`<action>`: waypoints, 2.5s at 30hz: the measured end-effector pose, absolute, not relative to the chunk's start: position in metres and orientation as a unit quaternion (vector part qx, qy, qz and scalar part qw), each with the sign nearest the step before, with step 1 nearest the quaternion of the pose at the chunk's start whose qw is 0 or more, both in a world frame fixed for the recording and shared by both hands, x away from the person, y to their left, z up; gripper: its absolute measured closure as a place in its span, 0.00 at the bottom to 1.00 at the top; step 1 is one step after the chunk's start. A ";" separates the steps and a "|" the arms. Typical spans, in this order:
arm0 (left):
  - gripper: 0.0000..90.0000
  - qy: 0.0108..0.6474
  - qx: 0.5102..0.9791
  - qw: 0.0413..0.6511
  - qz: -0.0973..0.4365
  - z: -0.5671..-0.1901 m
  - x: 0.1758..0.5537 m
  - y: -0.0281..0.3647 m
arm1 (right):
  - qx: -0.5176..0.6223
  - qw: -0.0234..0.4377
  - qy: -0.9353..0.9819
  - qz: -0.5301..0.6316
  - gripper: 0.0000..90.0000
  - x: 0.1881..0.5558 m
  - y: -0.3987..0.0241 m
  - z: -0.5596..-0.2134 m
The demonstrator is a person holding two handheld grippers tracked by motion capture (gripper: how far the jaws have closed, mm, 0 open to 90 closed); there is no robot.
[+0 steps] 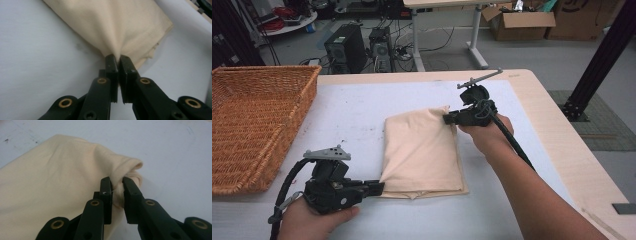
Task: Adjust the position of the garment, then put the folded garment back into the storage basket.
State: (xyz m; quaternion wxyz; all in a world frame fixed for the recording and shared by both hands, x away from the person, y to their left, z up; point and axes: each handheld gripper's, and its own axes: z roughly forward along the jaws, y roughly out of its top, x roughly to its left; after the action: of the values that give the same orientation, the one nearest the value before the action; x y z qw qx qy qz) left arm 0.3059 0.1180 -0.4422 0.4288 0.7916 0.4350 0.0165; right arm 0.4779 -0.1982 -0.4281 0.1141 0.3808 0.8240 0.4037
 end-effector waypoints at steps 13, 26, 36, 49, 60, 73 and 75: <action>0.47 0.452 0.770 0.451 0.017 -0.435 0.299 0.138 | 0.382 0.133 0.815 0.416 0.46 0.480 -0.191 -0.423; 0.27 0.431 0.729 0.523 0.096 -0.382 0.318 0.138 | 0.344 0.183 0.771 0.503 0.17 0.406 -0.233 -0.375; 0.24 0.448 0.733 0.504 0.089 -0.391 0.343 0.129 | 0.331 0.193 0.773 0.505 0.17 0.387 -0.244 -0.372; 0.24 0.513 0.708 0.486 -0.001 -0.454 0.404 0.128 | 0.339 0.183 0.779 0.494 0.17 0.408 -0.256 -0.386; 0.32 0.463 0.757 0.460 -0.020 -0.450 0.407 0.080 | 0.343 0.180 0.773 0.503 0.17 0.414 -0.261 -0.389; 0.81 0.450 0.760 0.468 -0.044 -0.451 0.403 0.079 | 0.327 0.184 0.774 0.510 0.17 0.408 -0.254 -0.383; 0.82 0.443 0.750 0.486 -0.068 -0.449 0.404 0.084 | 0.328 0.183 0.775 0.509 0.17 0.407 -0.254 -0.383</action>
State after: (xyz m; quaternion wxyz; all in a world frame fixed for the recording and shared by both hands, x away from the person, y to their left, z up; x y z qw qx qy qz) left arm 0.4036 0.0839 -0.4487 0.4857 0.7505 0.4431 -0.0675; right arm 0.4070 -0.2544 -0.3832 0.1829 0.3277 0.7748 0.5087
